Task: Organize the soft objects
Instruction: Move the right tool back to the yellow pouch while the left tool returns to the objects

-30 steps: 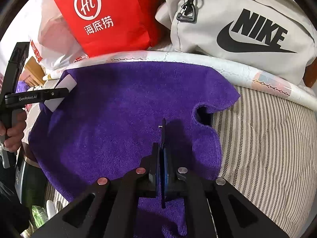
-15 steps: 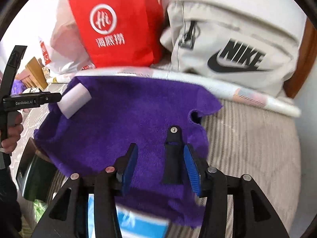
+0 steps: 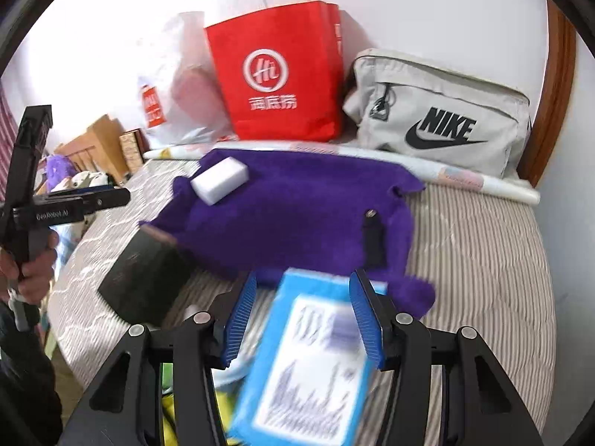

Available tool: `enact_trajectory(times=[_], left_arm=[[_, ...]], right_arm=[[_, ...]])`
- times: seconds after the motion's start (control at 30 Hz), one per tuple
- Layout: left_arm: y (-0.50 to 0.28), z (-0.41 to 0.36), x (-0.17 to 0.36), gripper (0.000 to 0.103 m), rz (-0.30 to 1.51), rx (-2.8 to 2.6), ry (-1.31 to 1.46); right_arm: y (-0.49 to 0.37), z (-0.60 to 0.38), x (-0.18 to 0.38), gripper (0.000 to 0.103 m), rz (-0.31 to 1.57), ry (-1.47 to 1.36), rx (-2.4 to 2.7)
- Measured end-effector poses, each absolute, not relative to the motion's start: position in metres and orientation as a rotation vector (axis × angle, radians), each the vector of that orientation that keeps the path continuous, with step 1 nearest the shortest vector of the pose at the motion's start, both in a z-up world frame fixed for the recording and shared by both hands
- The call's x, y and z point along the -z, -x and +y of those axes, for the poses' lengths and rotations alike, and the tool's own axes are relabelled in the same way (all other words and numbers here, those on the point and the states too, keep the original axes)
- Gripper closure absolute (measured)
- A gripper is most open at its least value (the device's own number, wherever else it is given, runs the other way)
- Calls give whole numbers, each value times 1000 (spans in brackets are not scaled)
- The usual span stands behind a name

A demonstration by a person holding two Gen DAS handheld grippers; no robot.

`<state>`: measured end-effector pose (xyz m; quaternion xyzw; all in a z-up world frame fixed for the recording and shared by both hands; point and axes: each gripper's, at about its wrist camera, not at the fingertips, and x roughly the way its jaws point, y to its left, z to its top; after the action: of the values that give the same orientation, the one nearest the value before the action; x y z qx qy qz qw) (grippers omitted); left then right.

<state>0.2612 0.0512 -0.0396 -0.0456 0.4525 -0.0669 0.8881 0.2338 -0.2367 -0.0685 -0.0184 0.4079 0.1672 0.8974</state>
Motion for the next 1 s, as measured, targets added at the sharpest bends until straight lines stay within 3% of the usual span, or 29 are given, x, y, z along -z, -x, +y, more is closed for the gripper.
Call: enact_trajectory(times=[0.43,0.5,0.77,1.0], left_arm=[[-168,28,84,32,999,229,130],[-163,27,92,32,1012,216,137],[-151,32,111,32,1027,176,178],[-149,38,121,32,1053,198,209]], right_arm=[[-145,-212,87,47,875,51,-391],[-131,-210,93,41,872,42,-420],[-92,-191,122,35,864,55,-533],[-91,-163,153,35,882,140,-576]])
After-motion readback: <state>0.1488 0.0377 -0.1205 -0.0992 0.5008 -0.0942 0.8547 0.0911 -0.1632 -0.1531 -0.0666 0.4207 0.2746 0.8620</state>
